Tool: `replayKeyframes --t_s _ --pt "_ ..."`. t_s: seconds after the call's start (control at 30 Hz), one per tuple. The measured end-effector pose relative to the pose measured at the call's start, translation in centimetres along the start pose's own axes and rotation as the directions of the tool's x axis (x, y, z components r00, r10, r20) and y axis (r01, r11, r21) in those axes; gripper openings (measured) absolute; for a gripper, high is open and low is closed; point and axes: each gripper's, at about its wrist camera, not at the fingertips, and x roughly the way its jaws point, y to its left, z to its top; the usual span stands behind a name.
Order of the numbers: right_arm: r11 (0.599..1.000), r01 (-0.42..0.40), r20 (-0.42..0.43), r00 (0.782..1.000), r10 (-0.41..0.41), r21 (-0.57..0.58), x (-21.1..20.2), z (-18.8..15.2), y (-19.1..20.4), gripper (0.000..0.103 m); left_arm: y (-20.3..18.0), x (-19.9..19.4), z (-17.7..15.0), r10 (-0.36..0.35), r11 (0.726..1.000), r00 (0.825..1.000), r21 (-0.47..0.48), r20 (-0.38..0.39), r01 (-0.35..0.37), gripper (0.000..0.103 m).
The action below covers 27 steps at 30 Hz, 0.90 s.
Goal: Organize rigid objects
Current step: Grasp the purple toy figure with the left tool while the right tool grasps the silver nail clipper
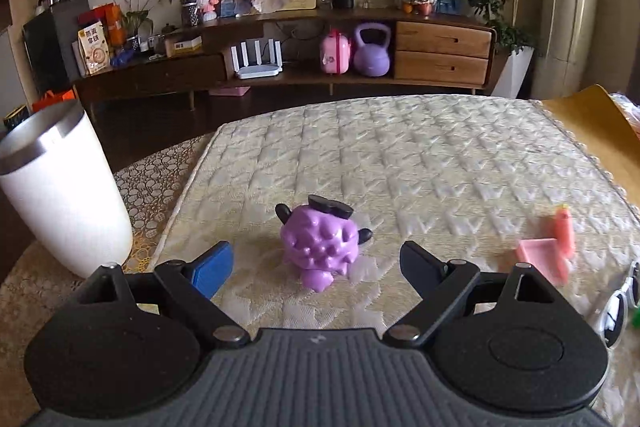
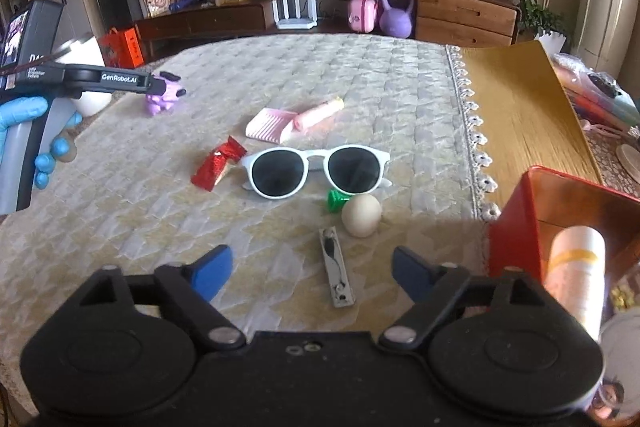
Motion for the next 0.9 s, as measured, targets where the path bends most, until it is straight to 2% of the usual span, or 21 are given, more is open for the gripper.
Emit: replayKeyframes --t_s 0.17,0.23,0.47,0.6,0.7,0.77,0.87,0.9 --pt "1.000 0.004 -0.021 1.000 -0.004 0.000 1.5 -0.1 -0.2 0.069 0.2 2.0 -0.3 0.009 1.000 1.000 0.001 -0.013 -0.009 0.091" --pt "1.000 0.006 -0.029 1.000 -0.006 -0.001 1.9 -0.2 -0.3 0.062 0.2 2.6 -0.5 0.018 1.000 1.000 0.008 -0.018 -0.018 0.091" --pt "0.999 0.022 -0.030 0.999 -0.023 -0.025 2.5 -0.3 -0.3 0.059 0.4 4.3 -0.3 0.017 1.000 1.000 0.010 -0.017 -0.017 0.091" --pt "0.999 0.041 -0.020 0.999 -0.041 -0.035 2.6 -0.3 -0.3 0.053 0.3 4.8 -0.4 0.010 1.000 1.000 0.017 -0.015 -0.010 0.090" --pt "0.998 0.047 -0.014 0.999 -0.047 -0.036 2.5 -0.4 -0.2 0.053 0.0 4.8 -0.4 0.001 1.000 1.000 0.026 -0.018 -0.001 0.073" --pt "0.998 0.053 -0.011 0.999 -0.053 -0.041 2.4 -0.4 0.0 0.051 -0.2 4.8 -0.5 0.010 0.999 1.000 0.039 -0.019 -0.009 0.070" --pt "0.997 0.056 -0.007 0.998 -0.057 -0.044 2.2 -0.4 0.1 0.039 -0.5 4.5 -0.5 0.006 0.999 1.000 0.043 -0.015 -0.006 0.054" --pt "0.997 0.057 -0.006 0.998 -0.057 -0.047 2.2 -0.4 0.0 0.035 -0.5 4.5 -0.5 0.012 0.999 1.000 0.043 -0.017 -0.011 0.054"
